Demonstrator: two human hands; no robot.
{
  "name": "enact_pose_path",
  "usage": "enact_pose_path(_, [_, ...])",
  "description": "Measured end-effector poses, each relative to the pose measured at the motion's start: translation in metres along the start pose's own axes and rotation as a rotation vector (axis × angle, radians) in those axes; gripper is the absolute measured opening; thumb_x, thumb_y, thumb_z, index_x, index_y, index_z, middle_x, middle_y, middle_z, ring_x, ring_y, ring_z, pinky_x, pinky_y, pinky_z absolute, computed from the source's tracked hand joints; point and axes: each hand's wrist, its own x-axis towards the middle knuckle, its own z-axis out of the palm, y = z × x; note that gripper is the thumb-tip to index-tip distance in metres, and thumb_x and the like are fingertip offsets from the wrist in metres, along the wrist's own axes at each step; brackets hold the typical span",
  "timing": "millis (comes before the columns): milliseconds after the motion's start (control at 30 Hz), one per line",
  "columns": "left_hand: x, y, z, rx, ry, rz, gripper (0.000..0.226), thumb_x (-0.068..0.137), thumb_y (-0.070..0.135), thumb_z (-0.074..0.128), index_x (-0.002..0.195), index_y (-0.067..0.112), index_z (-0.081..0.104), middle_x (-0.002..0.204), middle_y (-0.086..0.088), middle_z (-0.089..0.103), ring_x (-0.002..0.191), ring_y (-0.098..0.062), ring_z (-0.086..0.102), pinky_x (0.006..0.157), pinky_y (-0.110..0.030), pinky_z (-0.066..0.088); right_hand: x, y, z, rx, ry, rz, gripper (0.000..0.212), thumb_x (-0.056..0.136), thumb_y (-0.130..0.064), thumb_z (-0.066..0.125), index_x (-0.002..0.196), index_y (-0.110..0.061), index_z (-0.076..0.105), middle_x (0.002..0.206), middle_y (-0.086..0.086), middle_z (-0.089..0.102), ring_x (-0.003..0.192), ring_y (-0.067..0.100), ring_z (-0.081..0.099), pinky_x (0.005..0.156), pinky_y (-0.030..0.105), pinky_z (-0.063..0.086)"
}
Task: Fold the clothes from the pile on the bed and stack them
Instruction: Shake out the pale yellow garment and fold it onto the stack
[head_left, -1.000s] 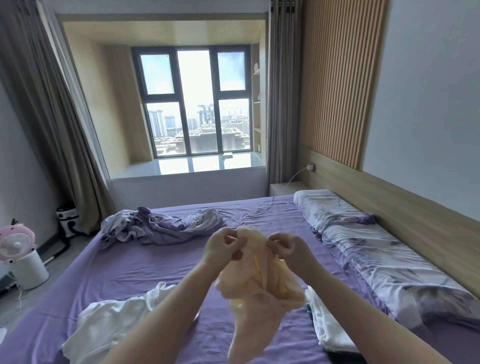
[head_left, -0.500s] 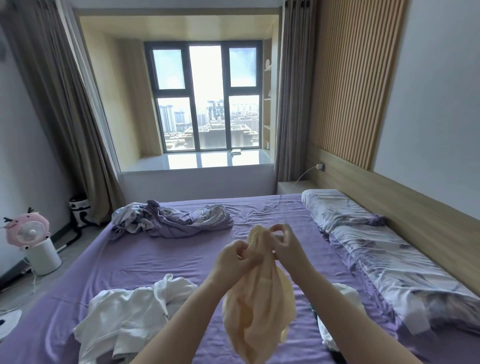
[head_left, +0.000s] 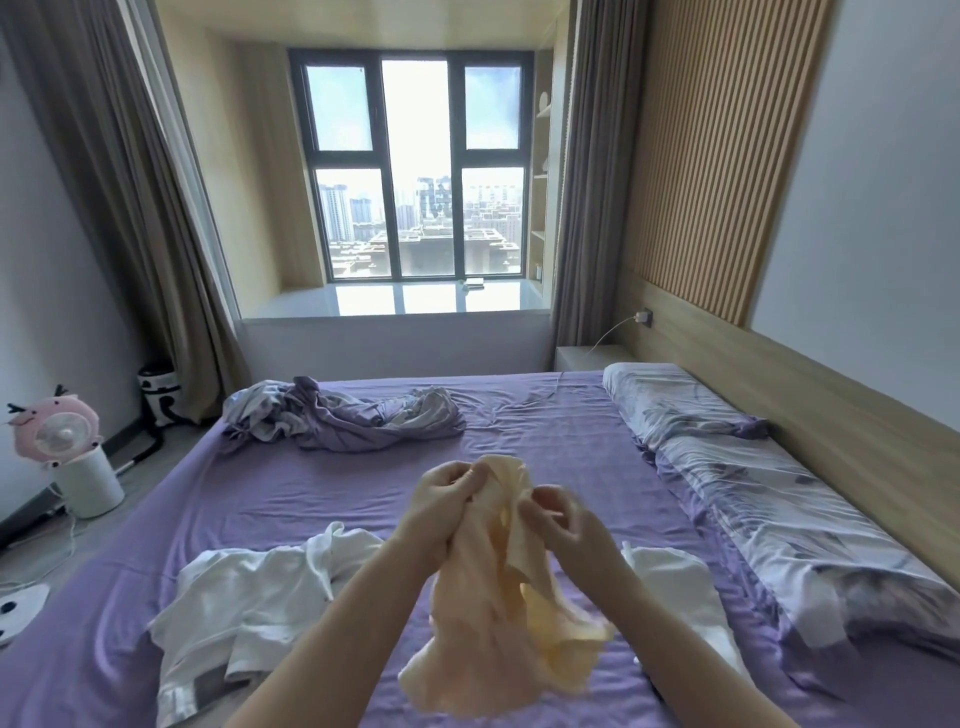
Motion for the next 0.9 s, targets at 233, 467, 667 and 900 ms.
enact_pose_path(233, [-0.011,0.002,-0.002,0.145,-0.040,0.064,0.011,0.087,0.018,0.067,0.084,0.008,0.070,0.073,-0.004,0.063,0.069,-0.012,0.055,0.062,-0.023,0.046,-0.025,0.014,0.008,0.223,-0.040,0.070,0.006,0.080,-0.017,0.062,0.077,-0.011,0.062,0.067,-0.004,0.060,0.066,0.010,0.052,0.060,0.027,0.043])
enact_pose_path(467, [-0.028,-0.022,-0.026,0.676,0.216,0.495,0.011,0.084,0.021,0.070,0.095,0.023,0.069,0.095,0.005,0.060,0.084,-0.013,0.058,0.077,-0.023,0.046,-0.025,0.010,0.002,0.658,-0.054,0.270,0.029,0.095,-0.007,0.046,0.096,-0.018,0.072,0.090,0.011,0.073,0.080,0.019,0.070,0.062,0.026,0.055])
enact_pose_path(667, [-0.070,-0.048,-0.013,1.135,0.120,0.947,0.048,0.062,0.066,0.062,0.097,0.035,0.063,0.095,0.013,0.061,0.088,-0.008,0.057,0.083,-0.027,0.044,-0.025,0.001,0.005,0.752,-0.029,0.340,0.026,0.097,-0.006,0.042,0.101,-0.007,0.067,0.091,0.020,0.071,0.077,0.025,0.069,0.061,0.029,0.056])
enact_pose_path(900, [-0.077,-0.065,-0.033,1.215,-0.018,0.793,0.075,0.057,0.042,0.051,0.130,0.028,0.054,0.125,0.000,0.060,0.109,-0.018,0.061,0.087,-0.042,0.053,-0.035,0.006,-0.004,0.943,-0.138,0.503,0.030,0.086,-0.007,0.042,0.099,0.008,0.064,0.090,0.028,0.062,0.081,0.034,0.063,0.070,0.037,0.053])
